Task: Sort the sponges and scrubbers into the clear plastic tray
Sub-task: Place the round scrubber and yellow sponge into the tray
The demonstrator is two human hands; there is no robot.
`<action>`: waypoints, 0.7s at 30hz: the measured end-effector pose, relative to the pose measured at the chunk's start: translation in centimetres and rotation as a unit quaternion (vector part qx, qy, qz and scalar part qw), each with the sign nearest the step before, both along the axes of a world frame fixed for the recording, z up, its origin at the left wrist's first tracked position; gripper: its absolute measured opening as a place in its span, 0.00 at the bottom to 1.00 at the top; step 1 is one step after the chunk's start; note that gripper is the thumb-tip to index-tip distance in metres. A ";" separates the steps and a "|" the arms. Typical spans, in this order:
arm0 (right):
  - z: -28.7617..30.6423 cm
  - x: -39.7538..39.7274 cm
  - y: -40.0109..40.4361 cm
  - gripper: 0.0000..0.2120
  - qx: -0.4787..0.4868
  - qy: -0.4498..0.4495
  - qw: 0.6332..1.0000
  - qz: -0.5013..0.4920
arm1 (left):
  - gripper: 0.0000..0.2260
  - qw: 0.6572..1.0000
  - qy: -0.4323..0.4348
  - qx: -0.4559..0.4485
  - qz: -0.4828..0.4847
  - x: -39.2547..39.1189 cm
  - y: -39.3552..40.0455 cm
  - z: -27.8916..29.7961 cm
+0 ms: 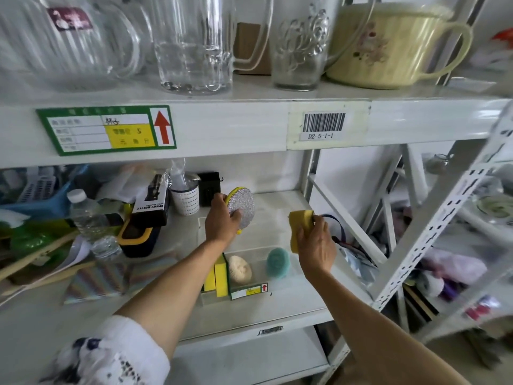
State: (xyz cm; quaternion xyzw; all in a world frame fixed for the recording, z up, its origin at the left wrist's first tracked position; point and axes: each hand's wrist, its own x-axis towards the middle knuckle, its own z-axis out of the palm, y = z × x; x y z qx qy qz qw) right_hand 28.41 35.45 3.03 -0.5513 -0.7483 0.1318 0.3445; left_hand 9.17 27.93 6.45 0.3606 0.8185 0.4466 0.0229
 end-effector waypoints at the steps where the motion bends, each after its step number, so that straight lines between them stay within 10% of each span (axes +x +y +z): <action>1: 0.0 -0.1 0.0 0.17 0.000 -0.002 1.000 0.002 | 0.16 1.000 0.000 -0.006 0.003 -0.1 0.0 -0.1; 21: -1.9 0.1 0.5 0.18 -0.009 -0.077 0.996 -0.041 | 0.19 0.984 0.033 -0.159 0.070 -4.7 -1.4 -1.4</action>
